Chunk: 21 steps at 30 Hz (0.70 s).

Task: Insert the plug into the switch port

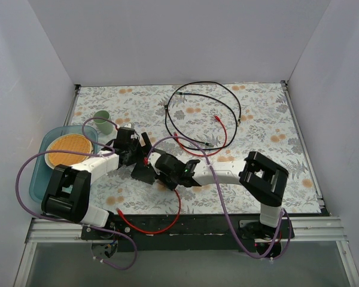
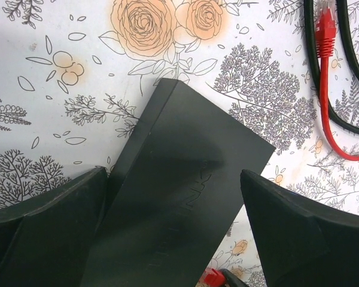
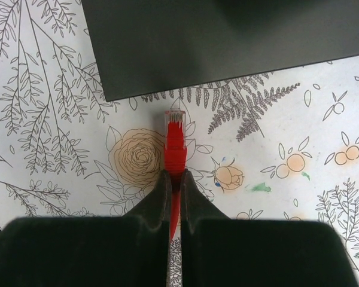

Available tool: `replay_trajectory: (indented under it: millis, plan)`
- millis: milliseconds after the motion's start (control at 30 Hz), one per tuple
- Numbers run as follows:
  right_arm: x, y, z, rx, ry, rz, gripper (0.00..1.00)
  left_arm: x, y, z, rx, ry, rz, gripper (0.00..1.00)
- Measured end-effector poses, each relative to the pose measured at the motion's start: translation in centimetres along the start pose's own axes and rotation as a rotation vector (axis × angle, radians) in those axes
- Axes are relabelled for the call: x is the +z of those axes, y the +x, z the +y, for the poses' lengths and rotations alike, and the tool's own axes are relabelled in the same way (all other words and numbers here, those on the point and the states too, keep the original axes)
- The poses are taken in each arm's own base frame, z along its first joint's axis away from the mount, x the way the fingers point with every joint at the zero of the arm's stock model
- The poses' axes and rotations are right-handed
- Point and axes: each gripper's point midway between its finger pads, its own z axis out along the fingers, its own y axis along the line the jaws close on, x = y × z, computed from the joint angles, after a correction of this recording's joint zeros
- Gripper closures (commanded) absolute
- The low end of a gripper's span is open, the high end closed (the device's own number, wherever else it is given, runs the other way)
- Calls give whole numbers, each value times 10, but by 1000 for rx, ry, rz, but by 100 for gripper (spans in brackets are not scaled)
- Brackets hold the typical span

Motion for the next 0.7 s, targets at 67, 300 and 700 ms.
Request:
replay_trajectory:
  millis: [67, 300, 700]
  plan:
    - [-3, 4, -1, -5, 1, -5, 99, -1, -1, 1, 0, -5, -6, 2]
    - [-57, 18, -7, -21, -14, -109, 99, -44, -33, -16, 7, 42, -159, 2]
    - [-169, -40, 15, -131, -249, -541, 99, -131, -33, -92, 154, 547, -332, 7]
